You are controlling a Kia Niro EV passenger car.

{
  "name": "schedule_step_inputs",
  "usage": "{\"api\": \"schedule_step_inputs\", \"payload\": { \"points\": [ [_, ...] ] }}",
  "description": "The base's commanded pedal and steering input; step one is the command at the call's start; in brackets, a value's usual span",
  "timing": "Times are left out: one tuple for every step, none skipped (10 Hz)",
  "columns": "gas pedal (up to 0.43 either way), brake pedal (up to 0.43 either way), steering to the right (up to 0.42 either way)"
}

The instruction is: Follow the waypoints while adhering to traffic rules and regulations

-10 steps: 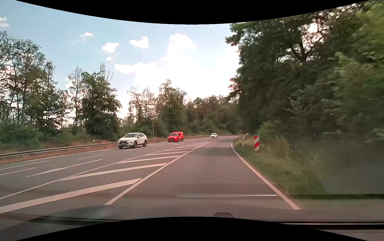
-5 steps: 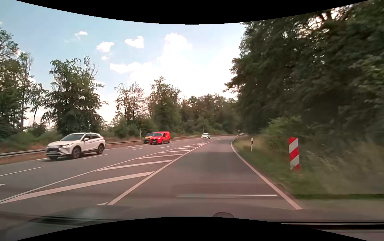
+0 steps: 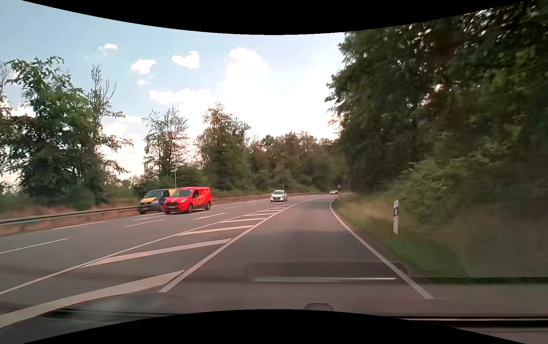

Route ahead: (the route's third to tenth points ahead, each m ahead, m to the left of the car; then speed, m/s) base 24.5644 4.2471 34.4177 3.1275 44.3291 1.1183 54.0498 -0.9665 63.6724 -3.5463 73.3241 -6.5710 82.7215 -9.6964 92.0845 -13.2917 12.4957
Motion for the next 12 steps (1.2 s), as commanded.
{"api": "schedule_step_inputs", "payload": {
  "points": [
    [0.287,0.000,0.013],
    [0.287,0.000,0.012],
    [0.287,0.000,0.014],
    [0.287,0.000,0.016],
    [0.287,0.000,0.016],
    [0.287,0.000,0.017],
    [0.287,0.000,0.017],
    [0.280,0.000,0.017],
    [0.260,0.000,0.017],
    [0.197,0.000,0.016],
    [0.150,0.000,0.016],
    [0.138,0.000,0.016]
  ]
}}
